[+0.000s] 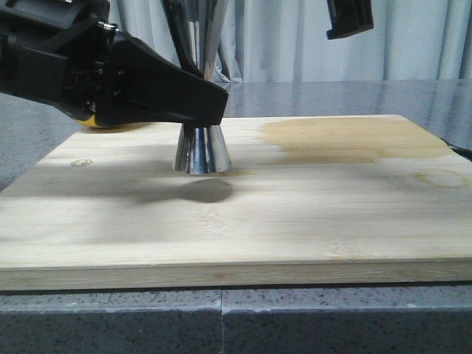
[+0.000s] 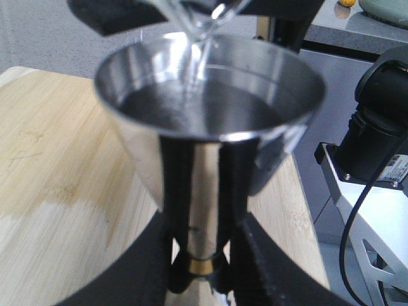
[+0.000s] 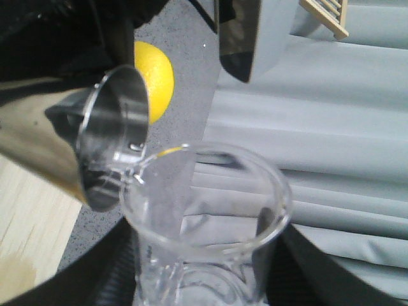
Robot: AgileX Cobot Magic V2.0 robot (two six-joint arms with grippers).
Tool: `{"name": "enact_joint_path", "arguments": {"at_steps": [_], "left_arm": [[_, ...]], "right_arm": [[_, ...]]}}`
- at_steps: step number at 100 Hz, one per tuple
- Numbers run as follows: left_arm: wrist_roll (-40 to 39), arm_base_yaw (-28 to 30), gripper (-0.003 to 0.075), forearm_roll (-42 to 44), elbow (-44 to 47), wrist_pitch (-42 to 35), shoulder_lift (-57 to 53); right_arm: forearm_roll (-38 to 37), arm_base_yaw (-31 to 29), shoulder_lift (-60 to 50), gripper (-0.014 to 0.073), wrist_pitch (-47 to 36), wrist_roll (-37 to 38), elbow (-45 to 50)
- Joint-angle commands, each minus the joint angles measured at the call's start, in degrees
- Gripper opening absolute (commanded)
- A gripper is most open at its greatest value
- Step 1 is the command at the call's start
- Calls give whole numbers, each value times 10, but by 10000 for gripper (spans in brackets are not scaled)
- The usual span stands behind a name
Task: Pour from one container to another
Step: 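Pour the clear liquid from the beaker into the jigger's upper cup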
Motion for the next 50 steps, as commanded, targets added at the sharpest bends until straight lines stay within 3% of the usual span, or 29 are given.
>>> {"name": "enact_joint_path", "arguments": {"at_steps": [1,50], "left_arm": [[-5,-4,102,-25,-16,-118,-26],[-5,-4,102,-25,-16,-118,-26]], "right_arm": [[-5,0,-13,259,14,-1,-22],[-13,0,-13,259,15,-1,-22]]}}
